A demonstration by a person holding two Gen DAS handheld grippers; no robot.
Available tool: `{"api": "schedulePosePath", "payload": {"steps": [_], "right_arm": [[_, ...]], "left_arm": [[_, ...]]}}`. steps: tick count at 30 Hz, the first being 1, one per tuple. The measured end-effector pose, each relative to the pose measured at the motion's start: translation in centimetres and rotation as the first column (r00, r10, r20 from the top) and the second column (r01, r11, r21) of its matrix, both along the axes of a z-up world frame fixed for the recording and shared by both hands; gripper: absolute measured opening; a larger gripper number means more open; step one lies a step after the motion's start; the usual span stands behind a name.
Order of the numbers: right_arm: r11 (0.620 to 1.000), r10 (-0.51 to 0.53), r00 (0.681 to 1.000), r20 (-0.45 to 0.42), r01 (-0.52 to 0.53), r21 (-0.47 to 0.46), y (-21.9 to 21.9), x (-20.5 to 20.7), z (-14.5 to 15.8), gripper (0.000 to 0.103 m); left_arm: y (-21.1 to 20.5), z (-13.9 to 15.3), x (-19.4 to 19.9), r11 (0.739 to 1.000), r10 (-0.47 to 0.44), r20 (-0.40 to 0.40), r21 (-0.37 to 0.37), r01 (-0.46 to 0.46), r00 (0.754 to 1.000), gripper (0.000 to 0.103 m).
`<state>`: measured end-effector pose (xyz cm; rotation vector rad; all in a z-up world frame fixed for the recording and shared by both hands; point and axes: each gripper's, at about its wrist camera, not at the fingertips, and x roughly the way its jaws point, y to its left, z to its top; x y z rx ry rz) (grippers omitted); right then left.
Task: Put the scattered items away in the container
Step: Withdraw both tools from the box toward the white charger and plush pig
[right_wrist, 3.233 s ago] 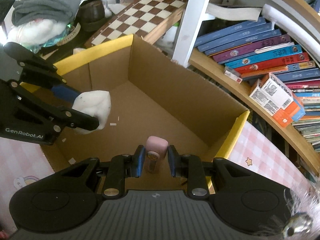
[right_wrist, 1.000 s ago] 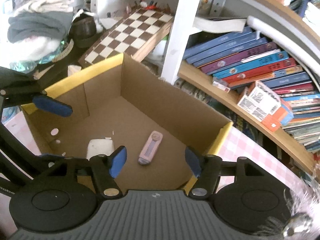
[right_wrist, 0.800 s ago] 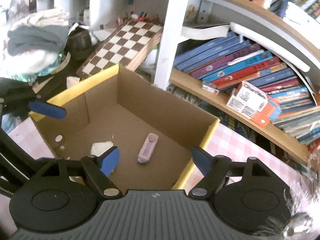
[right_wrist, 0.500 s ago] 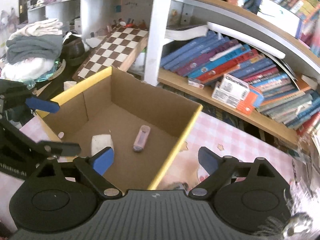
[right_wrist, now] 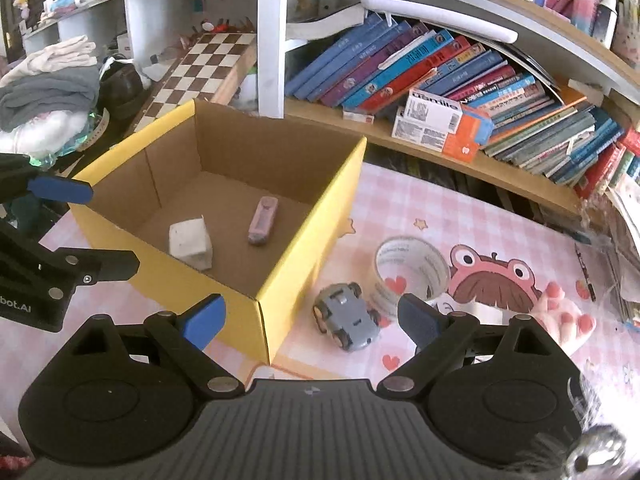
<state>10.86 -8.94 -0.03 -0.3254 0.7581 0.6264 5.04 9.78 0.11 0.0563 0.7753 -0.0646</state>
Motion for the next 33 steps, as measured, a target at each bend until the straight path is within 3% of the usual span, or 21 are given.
{"api": "schedulePosePath", "payload": {"steps": [20, 33], "right_arm": [[0.999, -0.045, 0.997, 0.058, 0.046, -0.01, -6.1, -0.3, -0.2, 0.1], [0.995, -0.1, 0.994, 0.038, 0.101, -0.001, -11.3, 0.6, -0.8, 0.1]], "left_arm": [[-6.7, 1.3, -0.1, 0.998, -0.057, 0.03, 0.02, 0.056, 0.998, 0.095], [-11.9, 1.1, 1.2, 0.993, -0.111, 0.014, 0.046, 0.111, 0.994, 0.095]]}}
